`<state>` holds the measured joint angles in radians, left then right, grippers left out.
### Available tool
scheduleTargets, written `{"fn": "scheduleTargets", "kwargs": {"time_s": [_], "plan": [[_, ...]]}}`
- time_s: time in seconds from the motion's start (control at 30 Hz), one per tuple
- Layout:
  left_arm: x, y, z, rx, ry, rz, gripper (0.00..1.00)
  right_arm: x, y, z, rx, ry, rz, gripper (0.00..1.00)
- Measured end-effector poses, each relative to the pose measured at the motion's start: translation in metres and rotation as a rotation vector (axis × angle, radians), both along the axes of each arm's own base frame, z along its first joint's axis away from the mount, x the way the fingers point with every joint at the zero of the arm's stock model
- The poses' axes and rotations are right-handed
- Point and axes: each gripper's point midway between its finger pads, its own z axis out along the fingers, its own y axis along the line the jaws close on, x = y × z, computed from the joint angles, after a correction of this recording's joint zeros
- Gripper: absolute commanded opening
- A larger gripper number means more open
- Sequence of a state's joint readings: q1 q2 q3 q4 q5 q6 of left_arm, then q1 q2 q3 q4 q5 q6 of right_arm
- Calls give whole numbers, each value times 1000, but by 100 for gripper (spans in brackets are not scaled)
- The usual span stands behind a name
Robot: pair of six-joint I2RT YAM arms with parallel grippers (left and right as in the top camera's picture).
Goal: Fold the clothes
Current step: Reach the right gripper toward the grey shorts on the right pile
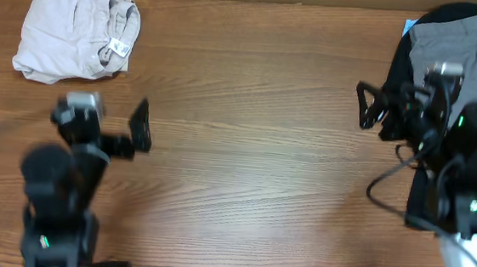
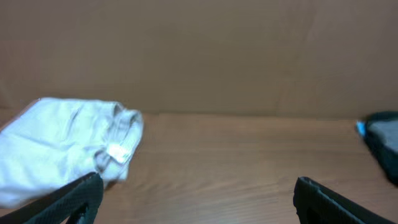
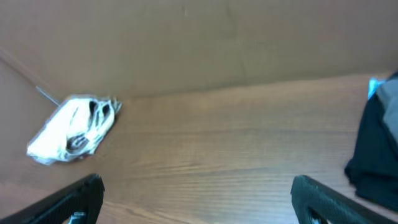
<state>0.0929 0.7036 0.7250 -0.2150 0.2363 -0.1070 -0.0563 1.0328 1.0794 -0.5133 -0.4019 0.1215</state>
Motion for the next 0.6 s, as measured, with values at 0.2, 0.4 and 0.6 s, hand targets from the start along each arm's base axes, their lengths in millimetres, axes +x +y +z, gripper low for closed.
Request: {"fn": "scheduleTargets", "kwargs": {"time_s": [0.2,0.4,0.6], "plan": [[53,-11,34,-50,220,-90,100,22,-1,22,-57,109,42,100],[103,-16,48,-97,385,-143,100,56,-39,30,-77,217,-24,100],[131,-22,17,-154,483,-185,100,87,-124,-2,-55,335,-182,100]]}}
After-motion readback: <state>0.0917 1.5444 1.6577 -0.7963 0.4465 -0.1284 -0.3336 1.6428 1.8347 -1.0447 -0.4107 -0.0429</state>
